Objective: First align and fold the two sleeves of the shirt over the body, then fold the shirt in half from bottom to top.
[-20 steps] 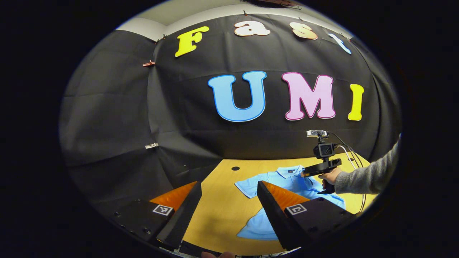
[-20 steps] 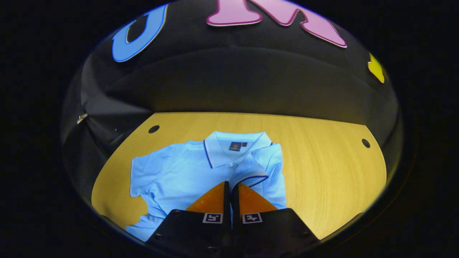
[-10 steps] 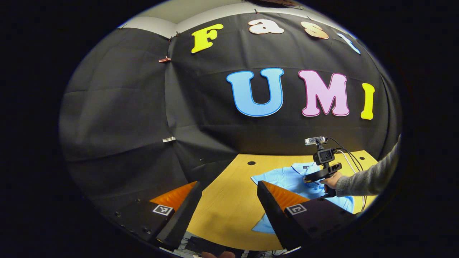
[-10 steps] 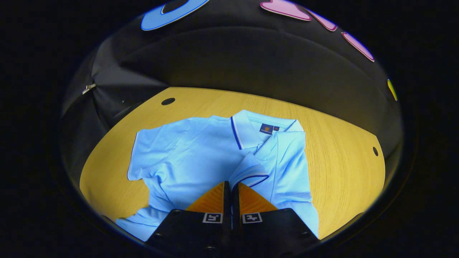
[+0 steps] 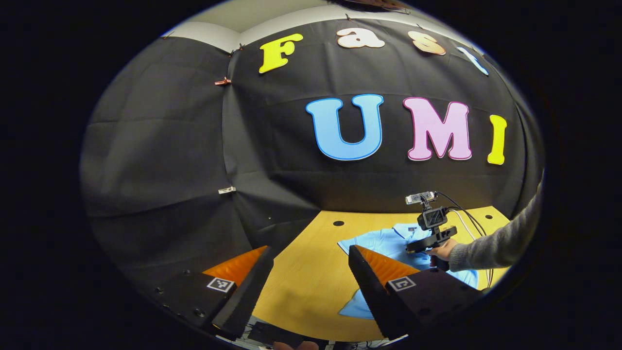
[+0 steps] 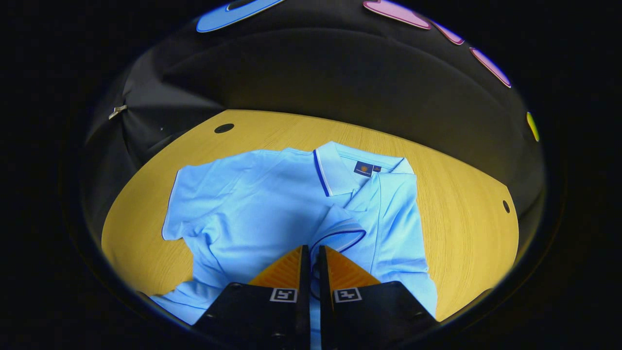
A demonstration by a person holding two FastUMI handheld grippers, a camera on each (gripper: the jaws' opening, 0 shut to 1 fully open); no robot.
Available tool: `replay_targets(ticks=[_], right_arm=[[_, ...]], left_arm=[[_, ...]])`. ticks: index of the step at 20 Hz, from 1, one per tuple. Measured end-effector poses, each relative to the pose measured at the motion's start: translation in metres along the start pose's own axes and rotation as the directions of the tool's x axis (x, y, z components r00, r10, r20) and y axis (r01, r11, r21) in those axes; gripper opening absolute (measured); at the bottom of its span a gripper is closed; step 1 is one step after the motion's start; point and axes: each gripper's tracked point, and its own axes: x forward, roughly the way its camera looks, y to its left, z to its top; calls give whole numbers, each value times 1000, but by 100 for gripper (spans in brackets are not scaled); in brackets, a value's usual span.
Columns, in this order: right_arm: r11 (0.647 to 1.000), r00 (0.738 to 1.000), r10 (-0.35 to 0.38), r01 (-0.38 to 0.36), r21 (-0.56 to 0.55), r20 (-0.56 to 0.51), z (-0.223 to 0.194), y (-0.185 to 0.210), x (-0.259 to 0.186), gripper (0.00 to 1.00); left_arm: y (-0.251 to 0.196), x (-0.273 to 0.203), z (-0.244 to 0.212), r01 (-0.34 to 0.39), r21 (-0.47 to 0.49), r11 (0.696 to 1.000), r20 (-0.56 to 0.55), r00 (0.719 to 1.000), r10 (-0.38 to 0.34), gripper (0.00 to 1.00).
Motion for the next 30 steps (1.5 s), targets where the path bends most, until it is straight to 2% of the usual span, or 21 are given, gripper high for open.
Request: replay_targets(ticks=[2, 3, 5, 6, 12, 14, 19, 24, 30], right_arm=[[1000, 1000, 1, -2, 19, 10, 0, -1, 1, 16], [999, 1000, 24, -25, 41, 14, -1, 5, -2, 36], [998, 999, 43, -44, 55, 30, 1, 7, -5, 66], [998, 998, 44, -46, 48, 42, 2, 6, -5, 70], [998, 985, 53, -59, 36, 164, 23, 2, -26, 79], [997, 971, 53, -63, 37, 231, 38, -3, -42, 83], [996, 931, 65, -85, 39, 359, 61, -18, -95, 83], [994, 908, 57, -92, 64, 415, 49, -50, -152, 83], [996, 894, 29, -65, 64, 447, 19, -87, -202, 84]], left_arm=[[-3, 3, 0, 8, 3, 1000, -3, 1000, -8, 99], [-5, 5, 1, 13, 3, 1000, -7, 1000, -13, 99], [-10, 8, 1, 26, 6, 1000, -11, 1000, -26, 99], [-13, 11, 1, 31, 10, 999, -13, 999, -31, 99], [-34, 25, 0, 73, 35, 997, -21, 997, -72, 99], [-42, 35, -3, 95, 29, 995, -34, 995, -94, 99], [-73, 82, -17, 152, 35, 988, -94, 985, -148, 99], [-112, 153, -34, 221, 2, 975, -157, 963, -218, 99], [-128, 238, -64, 197, 14, 980, -212, 959, -190, 99]])
